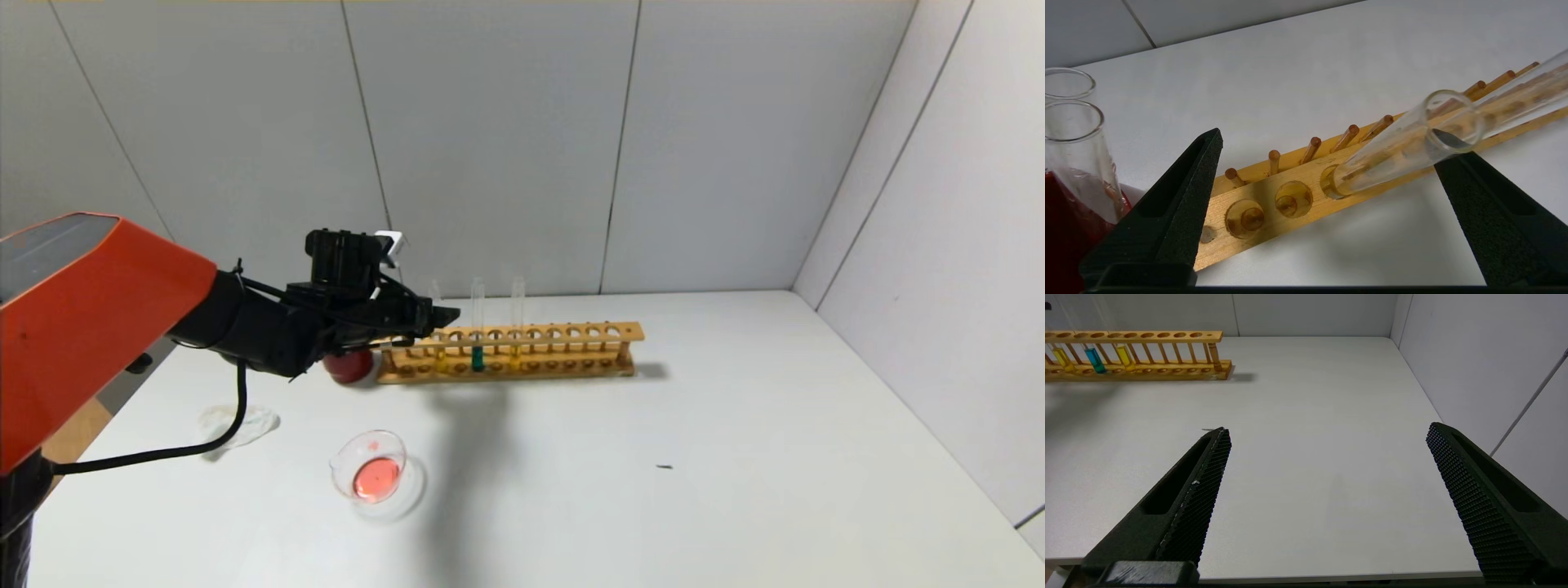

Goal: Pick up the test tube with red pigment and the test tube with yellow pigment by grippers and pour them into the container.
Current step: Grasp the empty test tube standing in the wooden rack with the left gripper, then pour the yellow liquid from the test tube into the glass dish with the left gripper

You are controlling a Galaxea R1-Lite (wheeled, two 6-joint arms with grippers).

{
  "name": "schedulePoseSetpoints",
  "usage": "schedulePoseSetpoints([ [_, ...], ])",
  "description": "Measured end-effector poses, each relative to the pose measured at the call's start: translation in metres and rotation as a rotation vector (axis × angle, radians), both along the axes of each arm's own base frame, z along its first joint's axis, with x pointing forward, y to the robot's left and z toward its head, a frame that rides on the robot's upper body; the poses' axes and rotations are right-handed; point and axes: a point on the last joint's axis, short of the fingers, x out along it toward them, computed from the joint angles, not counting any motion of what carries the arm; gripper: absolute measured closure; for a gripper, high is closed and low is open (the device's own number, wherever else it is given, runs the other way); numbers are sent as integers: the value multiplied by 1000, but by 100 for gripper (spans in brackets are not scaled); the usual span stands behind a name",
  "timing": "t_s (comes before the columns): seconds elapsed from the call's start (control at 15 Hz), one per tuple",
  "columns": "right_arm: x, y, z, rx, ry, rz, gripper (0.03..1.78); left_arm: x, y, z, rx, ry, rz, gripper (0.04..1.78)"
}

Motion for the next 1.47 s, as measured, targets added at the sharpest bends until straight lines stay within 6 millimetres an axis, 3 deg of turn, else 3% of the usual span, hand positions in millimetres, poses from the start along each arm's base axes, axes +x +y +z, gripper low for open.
schedulePoseSetpoints([
  [0.2,0,0,0,0,0,0,6,3,-1,-5,5,7,-4,22],
  [0.33,0,0,0,0,0,0,6,4,-2,-7,7,9,-7,45],
  [0.73,0,0,0,0,0,0,6,5,-13,-7,7,6,-29,145],
  [1.2,0,0,0,0,0,0,6,5,-13,-3,2,-8,-26,150],
  [1.47,0,0,0,0,0,0,6,2,-10,27,-18,-88,-16,150],
])
